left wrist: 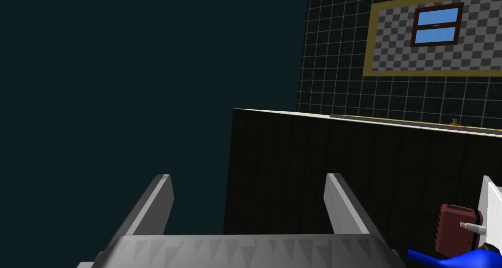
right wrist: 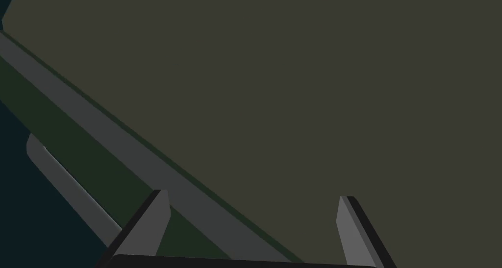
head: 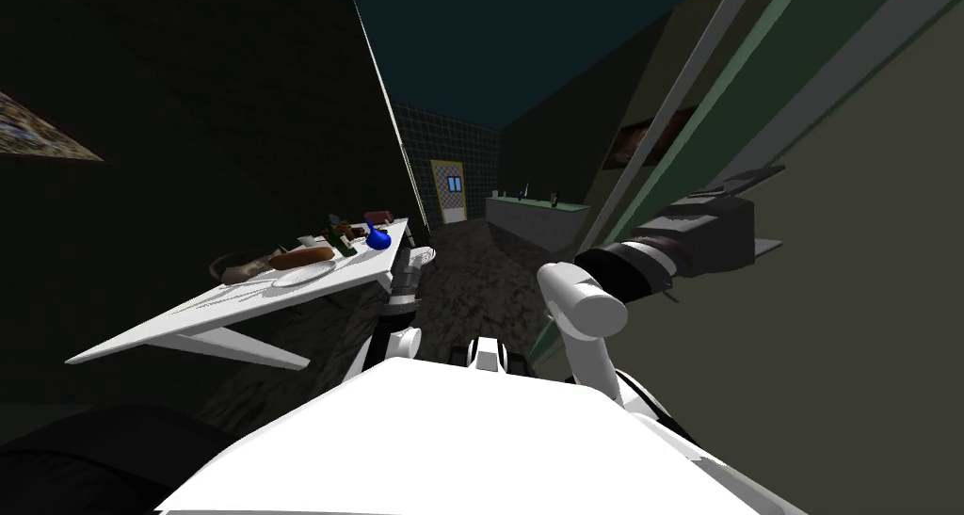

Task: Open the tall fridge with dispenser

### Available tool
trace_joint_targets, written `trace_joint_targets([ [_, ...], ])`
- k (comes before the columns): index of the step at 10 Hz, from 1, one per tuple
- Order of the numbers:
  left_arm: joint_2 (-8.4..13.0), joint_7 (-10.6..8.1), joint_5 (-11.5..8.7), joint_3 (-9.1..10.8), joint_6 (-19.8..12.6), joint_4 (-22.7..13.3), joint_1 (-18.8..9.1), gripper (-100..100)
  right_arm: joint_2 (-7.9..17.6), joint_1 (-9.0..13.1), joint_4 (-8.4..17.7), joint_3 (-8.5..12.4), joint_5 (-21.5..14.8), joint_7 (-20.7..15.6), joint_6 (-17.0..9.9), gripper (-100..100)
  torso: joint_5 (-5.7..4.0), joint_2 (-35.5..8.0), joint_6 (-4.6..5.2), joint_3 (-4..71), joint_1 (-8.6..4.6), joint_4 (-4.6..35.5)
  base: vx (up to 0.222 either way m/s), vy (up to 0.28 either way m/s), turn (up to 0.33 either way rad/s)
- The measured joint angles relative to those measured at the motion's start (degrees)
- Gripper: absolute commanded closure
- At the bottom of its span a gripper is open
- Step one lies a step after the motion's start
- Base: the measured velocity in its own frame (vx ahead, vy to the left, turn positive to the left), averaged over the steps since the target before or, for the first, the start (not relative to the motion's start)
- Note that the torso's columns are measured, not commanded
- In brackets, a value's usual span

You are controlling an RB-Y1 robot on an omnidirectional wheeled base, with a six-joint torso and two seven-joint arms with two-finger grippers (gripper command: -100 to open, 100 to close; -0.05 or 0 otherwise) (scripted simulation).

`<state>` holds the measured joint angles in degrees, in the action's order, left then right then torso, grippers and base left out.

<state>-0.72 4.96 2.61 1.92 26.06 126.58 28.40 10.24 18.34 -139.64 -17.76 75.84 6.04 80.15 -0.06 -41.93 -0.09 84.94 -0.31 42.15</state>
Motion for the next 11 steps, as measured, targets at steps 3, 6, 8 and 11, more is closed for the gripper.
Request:
trace_joint_targets([
  [3,0.00,0.00,0.00,0.00,0.00,0.00,0.00,0,-0.78,2.49,-0.44,-0.31,3.69,0.26,2.89,-100,-0.05,1.21,-0.33,0.88,-0.21,-0.48,0.017,-0.051,0.169],
  [6,0.01,0.00,0.00,0.01,0.00,0.00,0.00,0,-2.22,5.04,-2.03,-0.53,7.37,0.23,6.13,-100,-0.25,2.39,-0.86,1.71,-0.53,-1.05,0.023,-0.067,0.166],
  [8,0.00,0.00,0.00,0.00,0.00,0.00,0.00,0,-2.98,6.05,-2.84,-0.45,9.02,0.23,7.55,-100,-0.41,2.85,-0.90,1.99,-0.69,-1.26,0.021,-0.039,0.161],
  [11,0.00,0.00,0.00,0.00,0.00,0.00,0.01,0,-5.56,7.64,-5.44,-1.43,10.67,0.27,10.61,-100,-0.74,2.85,-0.82,1.84,-0.97,-1.42,0.015,-0.033,0.084],
])
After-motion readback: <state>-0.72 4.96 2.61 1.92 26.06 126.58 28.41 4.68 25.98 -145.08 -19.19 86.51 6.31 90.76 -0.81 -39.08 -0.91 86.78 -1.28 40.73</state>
